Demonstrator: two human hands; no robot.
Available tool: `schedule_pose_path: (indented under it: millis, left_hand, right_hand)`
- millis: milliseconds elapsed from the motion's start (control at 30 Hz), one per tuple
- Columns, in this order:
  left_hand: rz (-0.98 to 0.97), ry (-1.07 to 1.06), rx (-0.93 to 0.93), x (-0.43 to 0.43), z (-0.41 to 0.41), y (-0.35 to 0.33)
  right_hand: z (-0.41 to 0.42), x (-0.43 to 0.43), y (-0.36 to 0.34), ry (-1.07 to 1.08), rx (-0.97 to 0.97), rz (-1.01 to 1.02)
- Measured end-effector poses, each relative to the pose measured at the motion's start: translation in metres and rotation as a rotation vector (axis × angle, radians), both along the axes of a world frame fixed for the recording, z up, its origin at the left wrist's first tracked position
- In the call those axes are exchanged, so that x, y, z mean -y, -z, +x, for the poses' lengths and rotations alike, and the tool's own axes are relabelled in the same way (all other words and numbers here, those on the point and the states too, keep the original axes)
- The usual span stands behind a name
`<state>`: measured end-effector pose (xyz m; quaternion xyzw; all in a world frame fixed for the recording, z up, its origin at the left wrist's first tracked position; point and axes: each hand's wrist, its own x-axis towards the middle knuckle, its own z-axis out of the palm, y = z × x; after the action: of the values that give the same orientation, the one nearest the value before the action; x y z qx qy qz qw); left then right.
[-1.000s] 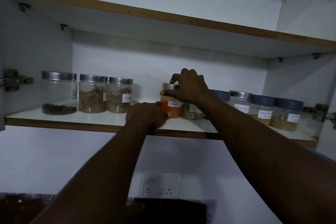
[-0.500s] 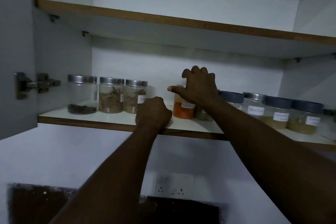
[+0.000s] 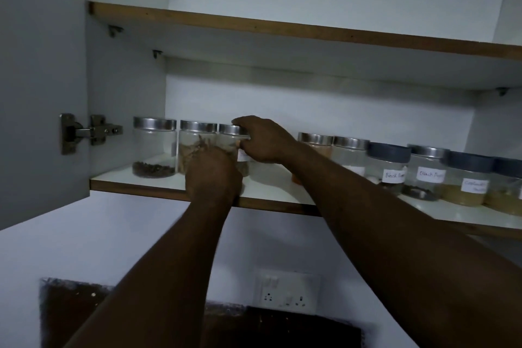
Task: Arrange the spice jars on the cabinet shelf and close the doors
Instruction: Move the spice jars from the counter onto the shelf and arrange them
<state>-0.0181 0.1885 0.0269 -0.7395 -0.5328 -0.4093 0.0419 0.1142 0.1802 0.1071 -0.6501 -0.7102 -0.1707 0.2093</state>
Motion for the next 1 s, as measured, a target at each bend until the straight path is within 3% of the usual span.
schedule_pose_path:
  millis: [167, 333, 633, 833, 1000]
  left_hand:
    - [0.042, -0.014, -0.176, -0.01, 0.002, -0.001]
    - [0.1, 0.118, -0.314, -0.023, 0.002, -0.003]
    - [-0.081, 0.263, -0.359, -0.051, 0.024, -0.003]
    - [-0.007, 0.251, -0.345, -0.055, 0.033, 0.001]
    - [-0.064, 0.261, -0.402, -0.059, 0.036, 0.001]
  right_hand:
    - [0.007, -0.003, -0.001, 0.028, 0.054, 0.056]
    - [0.019, 0.004, -0.012, 0.122, 0.213, 0.079]
    - [0.047, 0.02, -0.02, 0.183, 0.299, 0.097]
    - [0.054, 0.021, -0.019, 0.19, 0.295, 0.104]
    - [0.055, 0.022, -0.021, 0.226, 0.313, 0.101]
